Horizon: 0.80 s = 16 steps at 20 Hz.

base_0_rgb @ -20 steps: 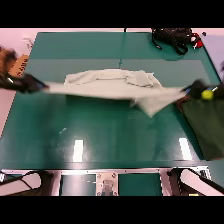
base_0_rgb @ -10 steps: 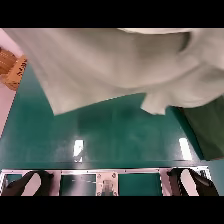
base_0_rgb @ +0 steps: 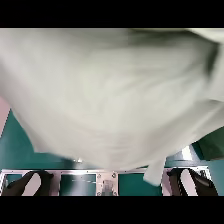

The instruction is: Fold the shirts.

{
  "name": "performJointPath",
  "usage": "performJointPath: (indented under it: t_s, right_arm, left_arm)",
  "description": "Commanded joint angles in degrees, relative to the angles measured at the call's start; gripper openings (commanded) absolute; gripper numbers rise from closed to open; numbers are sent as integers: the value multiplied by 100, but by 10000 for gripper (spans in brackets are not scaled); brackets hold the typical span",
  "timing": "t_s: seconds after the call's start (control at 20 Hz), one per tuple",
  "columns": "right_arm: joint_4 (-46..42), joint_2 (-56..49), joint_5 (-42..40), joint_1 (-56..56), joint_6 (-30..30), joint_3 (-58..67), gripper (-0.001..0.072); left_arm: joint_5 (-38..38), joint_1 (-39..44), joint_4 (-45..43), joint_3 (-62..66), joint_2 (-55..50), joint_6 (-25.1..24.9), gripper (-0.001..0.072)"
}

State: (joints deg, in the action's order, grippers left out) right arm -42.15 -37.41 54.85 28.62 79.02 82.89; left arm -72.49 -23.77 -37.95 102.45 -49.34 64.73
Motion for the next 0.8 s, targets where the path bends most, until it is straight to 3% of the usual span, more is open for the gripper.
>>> performJointPath:
  t_s: [0.0, 0.15, 0.3, 0.5, 0.75]
  right_arm:
    - [516, -409, -256, -391, -616, -1672, 17]
    - [514, -1351, -1071, -1097, -1029, -2747, 17]
    - [647, -2712, -1521, -1360, -1034, -2830, 17]
    - [774, -4430, -1543, -1353, -1051, -2046, 17]
    - [1137, -5882, -1543, -1362, -1051, -520, 17]
  left_arm:
    - [-68, 61, 369, -1357, -562, -455, 24]
    - [232, 527, 378, -2463, -1451, -940, 24]
    - [774, 837, 343, -2723, -2599, -927, 23]
    - [1491, 885, 468, -2721, -3735, -896, 24]
    - [2356, 885, 717, -2503, -4411, -863, 23]
